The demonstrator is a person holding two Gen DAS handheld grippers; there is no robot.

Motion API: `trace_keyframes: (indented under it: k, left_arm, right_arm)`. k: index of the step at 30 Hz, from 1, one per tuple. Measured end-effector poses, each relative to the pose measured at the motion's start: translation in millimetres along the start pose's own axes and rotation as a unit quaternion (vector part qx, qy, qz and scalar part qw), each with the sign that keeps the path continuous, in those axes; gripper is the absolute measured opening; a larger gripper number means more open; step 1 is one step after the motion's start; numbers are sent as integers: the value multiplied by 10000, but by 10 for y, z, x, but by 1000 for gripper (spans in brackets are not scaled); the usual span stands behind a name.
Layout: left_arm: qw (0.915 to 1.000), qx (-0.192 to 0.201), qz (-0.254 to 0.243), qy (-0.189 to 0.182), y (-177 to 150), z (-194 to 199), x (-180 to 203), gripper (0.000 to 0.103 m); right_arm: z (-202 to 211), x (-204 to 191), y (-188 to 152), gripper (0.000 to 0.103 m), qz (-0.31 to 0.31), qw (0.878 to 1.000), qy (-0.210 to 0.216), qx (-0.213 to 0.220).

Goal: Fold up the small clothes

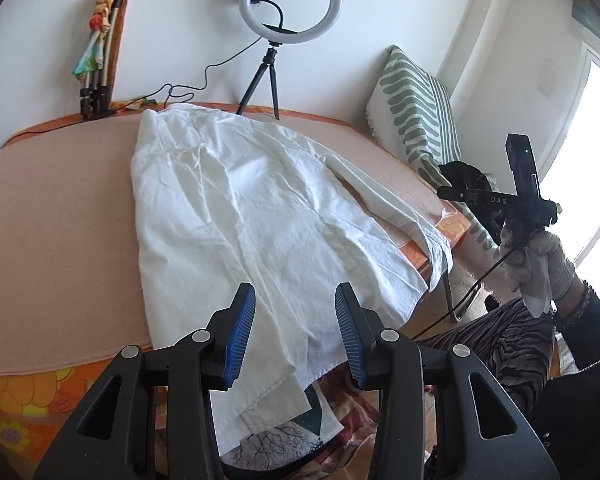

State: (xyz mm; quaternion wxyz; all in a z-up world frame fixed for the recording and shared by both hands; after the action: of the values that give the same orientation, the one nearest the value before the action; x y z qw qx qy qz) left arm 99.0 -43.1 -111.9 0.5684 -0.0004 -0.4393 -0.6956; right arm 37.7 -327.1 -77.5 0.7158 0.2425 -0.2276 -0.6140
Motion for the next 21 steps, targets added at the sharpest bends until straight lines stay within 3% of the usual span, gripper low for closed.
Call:
trace_keyframes:
  k: [3,11,16,21]
  left_arm:
    - [9999,-83,-80,-83,43,-113,106,45]
    - [9987,-356,-270,-236,111,-436,317,45]
    - [9983,-503,-214,-196,172,-608,322,45]
    - [9979,-633,-147,-65,212,-777,284,45]
  right_arm:
    - [4,324,-165,57,-250,9995,-183,-98]
    - [-241,1052,-539,57,-662,9954,-374,-584]
    - [-511,1125,-607,57,-700,9944,-85,-793]
    - [-742,1016,-632,57,-303,9928,-189,-1143]
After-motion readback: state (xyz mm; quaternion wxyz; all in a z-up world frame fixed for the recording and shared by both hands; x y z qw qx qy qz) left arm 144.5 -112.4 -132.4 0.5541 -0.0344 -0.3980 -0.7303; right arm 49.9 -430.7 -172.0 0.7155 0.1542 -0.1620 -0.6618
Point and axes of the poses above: each gripper's, at about its wrist camera, not at the fingertips, and z roughly against the way its jaws point, x to its right, y to its top, the point moved 2 cm from there along -z, roughly the way its jaws point, and after that the axes turned 15 degrees about z, right-handed, at the moved point
